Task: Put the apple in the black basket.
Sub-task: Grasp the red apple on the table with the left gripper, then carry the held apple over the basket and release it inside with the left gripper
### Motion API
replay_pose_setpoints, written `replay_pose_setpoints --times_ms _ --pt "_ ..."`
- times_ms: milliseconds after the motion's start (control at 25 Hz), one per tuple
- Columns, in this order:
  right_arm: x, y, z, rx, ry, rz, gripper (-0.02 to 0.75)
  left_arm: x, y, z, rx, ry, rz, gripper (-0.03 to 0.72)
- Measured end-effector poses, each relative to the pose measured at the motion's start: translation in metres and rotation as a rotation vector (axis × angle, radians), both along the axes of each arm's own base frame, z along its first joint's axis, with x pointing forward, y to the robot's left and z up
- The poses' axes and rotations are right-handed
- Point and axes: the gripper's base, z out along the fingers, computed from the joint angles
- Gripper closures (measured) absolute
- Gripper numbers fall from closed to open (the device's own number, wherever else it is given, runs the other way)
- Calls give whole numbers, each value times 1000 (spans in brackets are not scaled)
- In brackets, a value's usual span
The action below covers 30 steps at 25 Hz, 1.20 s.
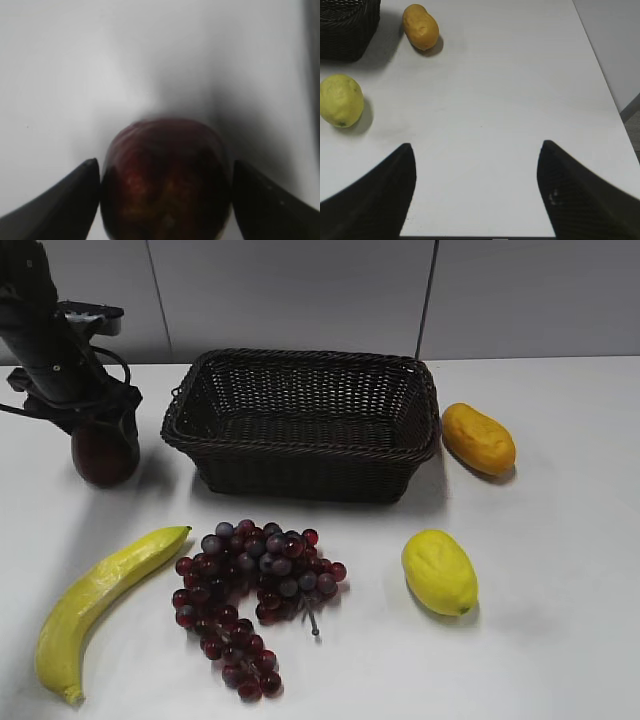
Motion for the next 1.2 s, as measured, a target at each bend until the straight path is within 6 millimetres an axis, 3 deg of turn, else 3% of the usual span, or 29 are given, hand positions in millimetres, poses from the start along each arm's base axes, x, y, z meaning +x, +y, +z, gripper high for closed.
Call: replay_pose_setpoints --times_ms 560,960,1080,1200 --pt "0 0 0 0 0 0 165 -1 0 6 -1 0 -1 132" --pt "0 0 0 0 0 0 165 -4 -5 86 -39 -238 -8 132" --pt "0 0 0 0 0 0 165 -4 -20 108 -82 -298 -30 133" --pt "0 0 0 0 0 0 165 -7 -53 128 -147 -352 -116 133"
